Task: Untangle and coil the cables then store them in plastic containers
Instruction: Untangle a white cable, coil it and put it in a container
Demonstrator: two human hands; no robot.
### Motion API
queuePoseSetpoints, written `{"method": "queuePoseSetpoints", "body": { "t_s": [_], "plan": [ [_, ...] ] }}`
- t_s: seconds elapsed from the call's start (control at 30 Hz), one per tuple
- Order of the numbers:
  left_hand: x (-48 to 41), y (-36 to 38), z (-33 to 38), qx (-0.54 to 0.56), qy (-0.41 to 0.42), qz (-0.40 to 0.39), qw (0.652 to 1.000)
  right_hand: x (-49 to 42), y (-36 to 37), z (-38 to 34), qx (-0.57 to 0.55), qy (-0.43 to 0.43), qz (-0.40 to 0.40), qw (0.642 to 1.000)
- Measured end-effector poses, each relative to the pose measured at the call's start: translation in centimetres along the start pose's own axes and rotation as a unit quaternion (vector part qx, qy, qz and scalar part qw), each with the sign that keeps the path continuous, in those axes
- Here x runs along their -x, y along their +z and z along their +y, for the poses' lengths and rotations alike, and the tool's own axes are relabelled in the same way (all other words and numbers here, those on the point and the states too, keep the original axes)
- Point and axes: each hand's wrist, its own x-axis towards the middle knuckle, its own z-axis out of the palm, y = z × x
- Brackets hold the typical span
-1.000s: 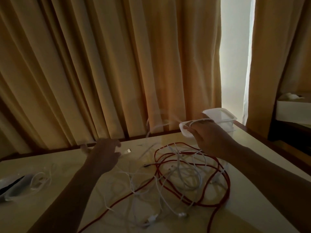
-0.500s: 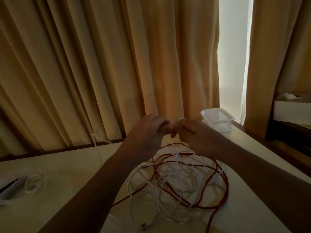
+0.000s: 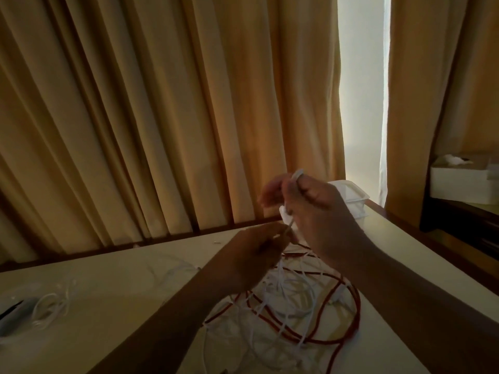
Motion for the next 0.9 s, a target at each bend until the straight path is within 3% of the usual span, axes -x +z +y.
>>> {"method": "queuePoseSetpoints", "body": {
  "t_s": [0.07,0.13,0.23,0.4,0.47,0.53,0.6,0.67,0.8,0.9],
  "plan": [
    [0.6,-0.7,1.3,-0.110,0.023,0.012,0.994,-0.2,-0.4,1.0,0.286,-0.091,-0.029,0.954],
    [0.9,-2.0,2.6,-0.186,0.006,0.019,0.982,-0.2,-0.3,2.1,0.407,-0.126,-0.068,0.902],
    [1.3,-4.0,3.8,-0.266,0.030,0.035,0.963,-0.4,-0.2,2.7,0.421,-0.107,-0.069,0.898],
    [1.7,-6.0,3.9,-0.291,-0.029,-0.056,0.955,-0.1,-0.2,2.8,0.471,-0.033,-0.114,0.874],
    [1.6,-6.7,3.6,-0.279,0.007,-0.025,0.960,0.2,-0.6,2.6,0.394,0.052,-0.143,0.906],
    [1.5,-7.3,3.2,-0.218,0.080,0.023,0.972,0.8,-0.9,1.8,0.178,0.186,-0.202,0.945],
    [1.1,-7.1,1.9,-0.123,0.132,0.078,0.981,1.7,-0.6,0.8,-0.119,0.257,-0.248,0.927],
    [0.7,-6.0,0.6,-0.036,0.121,0.095,0.987,2.3,0.3,0.1,-0.308,0.241,-0.251,0.885],
    [0.9,-3.6,-0.7,0.116,0.045,0.018,0.992,2.6,1.9,-0.7,-0.423,0.158,-0.163,0.877],
    [1.6,-2.1,-0.8,0.171,-0.033,-0.014,0.985,2.3,2.3,-1.3,-0.407,0.114,-0.064,0.904]
  ]
}}
